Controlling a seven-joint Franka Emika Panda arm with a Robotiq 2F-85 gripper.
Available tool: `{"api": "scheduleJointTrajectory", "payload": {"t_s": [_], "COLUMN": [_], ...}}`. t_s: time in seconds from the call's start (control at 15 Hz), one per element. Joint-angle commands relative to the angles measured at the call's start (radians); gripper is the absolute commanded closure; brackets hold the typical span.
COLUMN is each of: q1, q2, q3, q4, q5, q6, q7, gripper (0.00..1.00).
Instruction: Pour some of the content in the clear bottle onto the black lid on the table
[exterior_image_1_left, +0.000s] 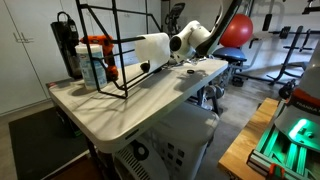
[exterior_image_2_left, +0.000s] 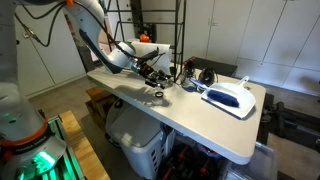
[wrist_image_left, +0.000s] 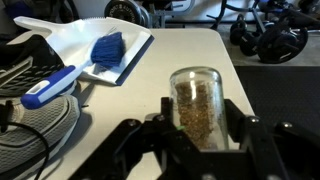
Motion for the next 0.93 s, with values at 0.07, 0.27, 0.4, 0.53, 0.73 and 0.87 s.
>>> {"api": "scheduleJointTrajectory", "payload": {"t_s": [0.07, 0.27, 0.4, 0.53, 0.73, 0.87], "q1": [0.008, 0.017, 0.012, 0.006, 0.013, 0.013], "q2": [0.027, 0.054, 0.06, 0.061, 0.072, 0.075], "q3": [0.006, 0.006, 0.011, 0.019, 0.018, 0.017], "q4": [0.004, 0.013, 0.013, 0.009, 0.015, 0.02], "q5": [-0.027, -0.035, -0.025, -0.012, -0.02, -0.023], "q6": [-0.037, -0.063, -0.047, -0.023, -0.047, -0.051], "q7": [0.019, 0.02, 0.012, -0.008, 0.003, 0.01], "gripper": [0.72, 0.72, 0.72, 0.72, 0.72, 0.72]}}
